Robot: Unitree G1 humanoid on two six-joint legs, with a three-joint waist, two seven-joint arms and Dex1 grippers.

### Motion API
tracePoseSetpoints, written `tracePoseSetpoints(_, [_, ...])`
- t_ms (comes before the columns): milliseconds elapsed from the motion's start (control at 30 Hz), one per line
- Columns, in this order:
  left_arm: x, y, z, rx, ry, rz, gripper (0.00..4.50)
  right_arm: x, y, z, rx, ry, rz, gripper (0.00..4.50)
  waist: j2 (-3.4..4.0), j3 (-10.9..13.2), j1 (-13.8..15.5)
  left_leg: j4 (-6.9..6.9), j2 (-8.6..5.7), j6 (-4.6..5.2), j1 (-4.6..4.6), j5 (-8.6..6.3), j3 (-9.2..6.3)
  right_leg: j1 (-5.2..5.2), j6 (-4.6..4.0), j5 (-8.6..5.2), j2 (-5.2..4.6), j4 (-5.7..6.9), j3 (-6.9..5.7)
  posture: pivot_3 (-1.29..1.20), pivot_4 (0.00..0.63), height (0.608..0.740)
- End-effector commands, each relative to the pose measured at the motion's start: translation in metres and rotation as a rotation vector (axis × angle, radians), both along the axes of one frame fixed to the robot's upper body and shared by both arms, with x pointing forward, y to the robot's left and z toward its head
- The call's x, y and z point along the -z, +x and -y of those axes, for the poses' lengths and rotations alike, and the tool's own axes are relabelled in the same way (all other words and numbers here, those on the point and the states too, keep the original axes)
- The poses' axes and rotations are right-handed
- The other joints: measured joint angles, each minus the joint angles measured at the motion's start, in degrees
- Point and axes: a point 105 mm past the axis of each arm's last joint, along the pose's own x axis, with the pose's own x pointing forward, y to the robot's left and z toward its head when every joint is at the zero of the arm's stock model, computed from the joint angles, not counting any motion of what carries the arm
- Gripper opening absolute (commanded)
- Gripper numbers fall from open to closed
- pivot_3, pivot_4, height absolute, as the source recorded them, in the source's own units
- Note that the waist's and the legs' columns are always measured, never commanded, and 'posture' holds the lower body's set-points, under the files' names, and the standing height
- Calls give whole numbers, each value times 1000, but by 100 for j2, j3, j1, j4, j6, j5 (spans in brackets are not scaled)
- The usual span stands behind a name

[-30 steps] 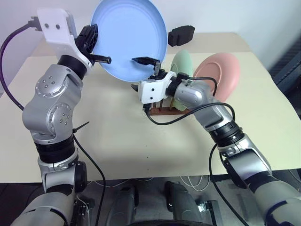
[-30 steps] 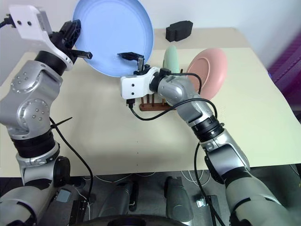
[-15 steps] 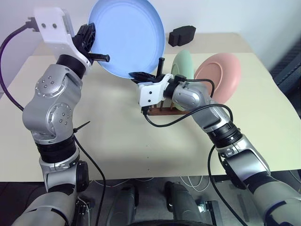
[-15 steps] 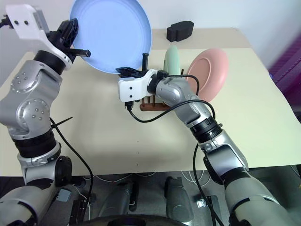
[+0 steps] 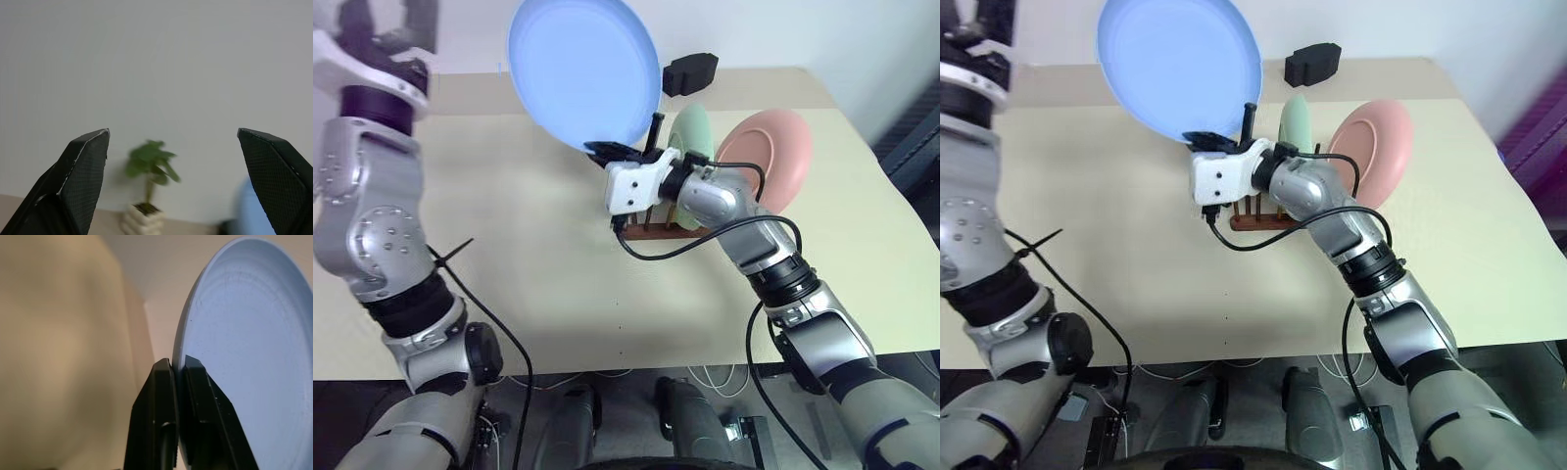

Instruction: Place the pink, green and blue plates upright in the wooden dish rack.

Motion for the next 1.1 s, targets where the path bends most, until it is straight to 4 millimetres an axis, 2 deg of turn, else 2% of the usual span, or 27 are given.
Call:
tracePoseSetpoints(33, [12,2,-25,-106,46,-60,4427,-55,-23,2,-134,218,8,0,0,0,1,0,0,0,0,0,0,0,0,0,0,3,0,0,150,734])
tracePoseSetpoints(100, [29,7,-35,-131,63,-129,4427,-69,-32,4,-218,306,-60,0,0,0,4,2,0,1,2,0,-1,0,0,0,0,12,0,0,150,734])
tracePoseSetpoints(167, [49,12,-36,-108,102,-198,4427,-80,-43,8,-313,384,-149,0,0,0,19,5,0,1,2,0,-4,-1,0,0,-2,24,0,0,150,734])
tracePoseSetpoints(267, [80,16,-19,-17,208,-283,4427,-93,-56,18,-465,522,-358,0,0,0,24,7,0,1,2,0,-8,-2,-1,-1,-3,48,-1,0,150,734])
tracePoseSetpoints(333, [91,16,-10,28,253,-306,4427,-95,-63,21,-532,557,-463,0,-2,-1,40,7,4,1,3,0,-9,-3,-2,-1,-5,52,-1,0,150,734])
tracePoseSetpoints(467, [117,7,29,225,362,-341,4427,-85,-68,34,-600,657,-739,0,-1,-1,26,9,15,1,6,0,-9,-6,-4,-3,-6,51,-1,0,150,734])
tracePoseSetpoints(633, [142,-6,59,393,477,-386,4427,-65,-68,45,-566,721,-980,0,0,-1,21,8,19,1,8,-1,-6,-9,-8,-4,-5,54,1,0,150,734])
tracePoseSetpoints(833, [174,-13,78,496,590,-470,4427,-54,-61,49,-523,847,-1133,0,1,-1,6,5,16,3,7,-1,1,-16,-24,-14,1,58,5,0,150,734])
tracePoseSetpoints(1100, [177,-14,81,514,581,-468,4427,-38,-39,53,-371,1004,-1258,0,1,-1,15,9,19,4,4,0,1,-16,-18,-11,-1,57,5,0,150,734])
